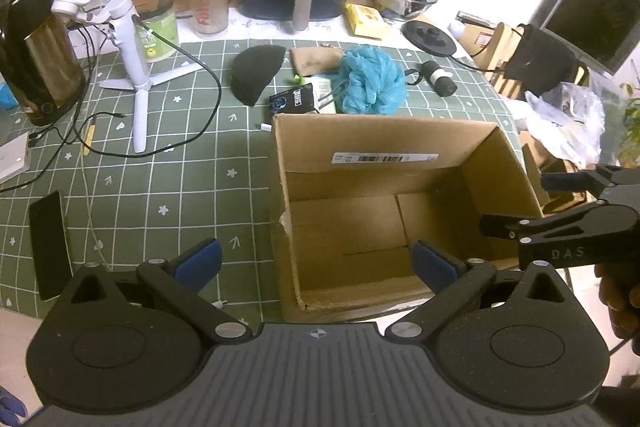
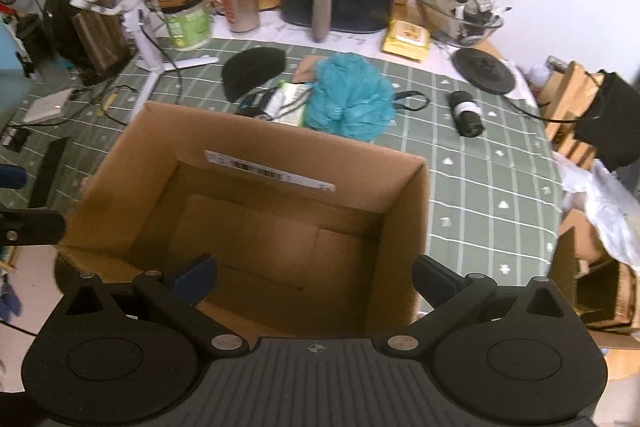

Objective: Organize soft objects
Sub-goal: 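Move both tools past the cardboard box toward the items on the mat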

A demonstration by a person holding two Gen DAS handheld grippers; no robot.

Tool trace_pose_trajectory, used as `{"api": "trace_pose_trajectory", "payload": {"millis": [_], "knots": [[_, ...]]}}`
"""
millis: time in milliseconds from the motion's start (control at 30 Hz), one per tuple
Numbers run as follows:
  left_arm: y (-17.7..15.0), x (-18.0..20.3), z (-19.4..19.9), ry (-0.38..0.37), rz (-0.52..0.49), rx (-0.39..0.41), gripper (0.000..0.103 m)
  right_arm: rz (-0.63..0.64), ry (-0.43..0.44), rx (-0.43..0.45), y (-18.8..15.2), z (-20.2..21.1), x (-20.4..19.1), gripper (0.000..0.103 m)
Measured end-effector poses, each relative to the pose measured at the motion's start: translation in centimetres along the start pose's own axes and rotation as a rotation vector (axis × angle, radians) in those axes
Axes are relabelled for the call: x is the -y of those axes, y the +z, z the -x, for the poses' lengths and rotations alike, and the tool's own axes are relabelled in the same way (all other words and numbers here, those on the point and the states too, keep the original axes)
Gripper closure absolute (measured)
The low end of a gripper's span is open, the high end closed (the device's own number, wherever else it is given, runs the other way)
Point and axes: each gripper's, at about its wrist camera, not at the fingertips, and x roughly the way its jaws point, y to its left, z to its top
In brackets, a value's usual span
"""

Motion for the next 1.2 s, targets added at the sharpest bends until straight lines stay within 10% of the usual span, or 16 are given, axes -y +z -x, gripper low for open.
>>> {"api": "trace_pose_trajectory", "payload": {"millis": [1200], "knots": [[3.2,-3.0,-1.3,-0.091,-0.027,-0.002,0.000,-0.224,-0.053,0.027,-2.4,3.0,3.6,0.000]]}}
